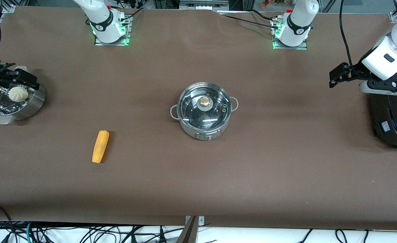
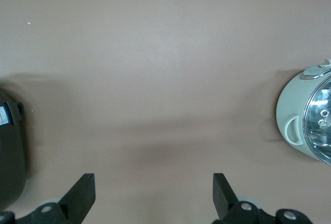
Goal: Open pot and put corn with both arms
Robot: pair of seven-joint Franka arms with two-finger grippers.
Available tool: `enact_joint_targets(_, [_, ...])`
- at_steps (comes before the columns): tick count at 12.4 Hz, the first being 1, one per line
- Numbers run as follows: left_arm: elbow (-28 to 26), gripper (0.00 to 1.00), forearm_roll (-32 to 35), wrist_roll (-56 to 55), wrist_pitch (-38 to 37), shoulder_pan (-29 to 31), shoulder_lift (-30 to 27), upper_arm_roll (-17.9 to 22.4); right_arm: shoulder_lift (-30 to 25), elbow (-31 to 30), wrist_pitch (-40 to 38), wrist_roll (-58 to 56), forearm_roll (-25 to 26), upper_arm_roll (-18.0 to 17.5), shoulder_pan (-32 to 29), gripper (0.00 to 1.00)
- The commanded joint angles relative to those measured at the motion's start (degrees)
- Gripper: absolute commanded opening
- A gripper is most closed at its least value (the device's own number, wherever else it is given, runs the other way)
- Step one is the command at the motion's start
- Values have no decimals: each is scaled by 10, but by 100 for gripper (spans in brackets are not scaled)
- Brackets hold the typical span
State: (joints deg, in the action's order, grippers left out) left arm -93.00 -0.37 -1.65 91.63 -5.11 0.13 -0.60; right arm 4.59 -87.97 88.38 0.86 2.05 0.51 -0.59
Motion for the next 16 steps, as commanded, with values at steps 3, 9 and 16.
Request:
enact_joint_targets(3, [18,100,13,15,-16,10,7,-9,6,18,-5,-9,-10,0,-4,100])
enact_joint_targets(9, [18,100,12,14,-20,10,7,-9,6,18,-5,-6,-11,0,-4,100])
enact_joint_targets(16, [18,100,13,16,-20,10,14,-8,6,18,-5,-3,-11,0,-4,100])
